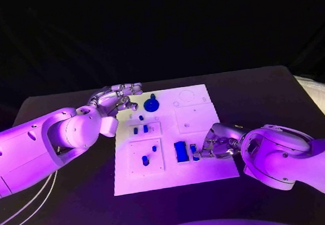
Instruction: Assemble the parts on the task board
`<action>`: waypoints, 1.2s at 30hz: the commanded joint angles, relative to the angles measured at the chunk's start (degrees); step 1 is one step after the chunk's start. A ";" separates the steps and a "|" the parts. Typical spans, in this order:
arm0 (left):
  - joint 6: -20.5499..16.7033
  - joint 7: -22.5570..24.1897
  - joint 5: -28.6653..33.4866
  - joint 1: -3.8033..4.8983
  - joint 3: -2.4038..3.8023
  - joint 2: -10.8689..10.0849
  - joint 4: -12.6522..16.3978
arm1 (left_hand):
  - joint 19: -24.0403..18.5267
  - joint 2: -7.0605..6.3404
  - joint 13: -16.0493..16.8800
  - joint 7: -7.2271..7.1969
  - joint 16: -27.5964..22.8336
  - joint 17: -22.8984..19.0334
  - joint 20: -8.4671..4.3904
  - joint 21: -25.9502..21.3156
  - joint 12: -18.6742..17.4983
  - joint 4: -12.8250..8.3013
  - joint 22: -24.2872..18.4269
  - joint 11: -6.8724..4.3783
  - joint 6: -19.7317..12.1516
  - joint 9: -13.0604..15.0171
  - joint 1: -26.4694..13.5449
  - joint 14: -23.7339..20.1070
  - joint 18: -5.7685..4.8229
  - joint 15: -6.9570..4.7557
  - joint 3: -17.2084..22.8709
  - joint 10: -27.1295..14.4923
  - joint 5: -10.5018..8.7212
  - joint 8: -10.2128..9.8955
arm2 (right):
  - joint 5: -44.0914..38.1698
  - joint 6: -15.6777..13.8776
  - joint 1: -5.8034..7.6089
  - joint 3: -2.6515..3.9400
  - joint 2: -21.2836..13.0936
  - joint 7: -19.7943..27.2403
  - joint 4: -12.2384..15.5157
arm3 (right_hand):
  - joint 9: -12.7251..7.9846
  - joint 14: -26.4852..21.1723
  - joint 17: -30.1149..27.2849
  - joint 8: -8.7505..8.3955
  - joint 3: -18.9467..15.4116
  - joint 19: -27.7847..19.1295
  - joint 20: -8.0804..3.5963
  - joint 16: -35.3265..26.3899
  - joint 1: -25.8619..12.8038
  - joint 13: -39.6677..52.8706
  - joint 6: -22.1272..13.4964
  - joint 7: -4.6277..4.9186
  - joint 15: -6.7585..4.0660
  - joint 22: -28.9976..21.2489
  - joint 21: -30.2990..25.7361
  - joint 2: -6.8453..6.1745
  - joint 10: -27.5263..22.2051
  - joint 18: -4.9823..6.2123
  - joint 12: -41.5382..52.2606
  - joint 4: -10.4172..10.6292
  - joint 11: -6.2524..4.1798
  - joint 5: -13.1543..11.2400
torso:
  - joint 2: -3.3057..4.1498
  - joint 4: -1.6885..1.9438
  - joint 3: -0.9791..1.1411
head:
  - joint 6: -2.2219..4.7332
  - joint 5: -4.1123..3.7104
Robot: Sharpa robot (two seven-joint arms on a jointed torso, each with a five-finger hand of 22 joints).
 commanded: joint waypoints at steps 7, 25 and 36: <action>1.24 0.01 -0.21 0.00 0.03 0.12 -0.05 | -0.19 0.15 0.09 0.03 -0.35 -0.05 0.15 -0.41 0.33 -0.02 -0.05 -0.06 -0.35 -0.08 0.18 -0.38 0.87 -0.17 -0.35 -0.30 0.04 0.21 | 0.85 4.29 -0.07 -0.02 -0.24 1.86 -0.05 | 0.29 5.08 11.15 0.25 -1.10 0.13 0.01 0.05 5.41 2.63 -0.63 -0.02 -0.31 -0.14 0.00 0.35 0.00 -1.02 -0.43 -2.71 0.50 -1.25 | -0.02 0.10 -0.04 | -0.02 -0.11; 1.32 -0.10 -0.29 -0.04 0.03 0.12 0.00 | -0.19 0.15 0.09 0.03 -0.35 -0.05 0.15 -0.41 0.33 -0.02 -0.05 -0.06 -0.35 -0.08 0.18 -0.38 0.87 -0.17 -0.35 -0.30 0.04 0.21 | -0.42 3.54 -0.07 -0.01 1.11 0.04 -1.92 | 0.42 5.13 11.38 0.28 -1.75 0.31 0.02 0.18 5.94 3.00 -0.61 0.00 -0.29 0.24 0.17 2.91 0.18 -1.09 -0.13 -2.38 0.52 -1.12 | 0.06 0.14 -0.04 | -0.15 -0.05; 1.30 -0.17 -0.37 -0.04 0.03 0.14 -0.01 | -0.19 0.15 0.09 0.03 -0.35 -0.05 0.15 -0.41 0.33 -0.02 -0.05 -0.06 -0.35 -0.08 0.18 -0.38 0.87 -0.17 -0.35 -0.30 0.04 0.21 | -0.15 4.62 -0.07 0.00 2.07 -0.77 -3.03 | 0.50 5.16 11.50 0.29 -2.32 0.39 -0.01 0.25 6.61 3.17 -0.68 -0.10 -0.34 0.41 0.26 3.45 0.26 -1.11 -0.03 -2.57 0.45 -0.97 | 0.06 0.02 -0.03 | -0.26 0.05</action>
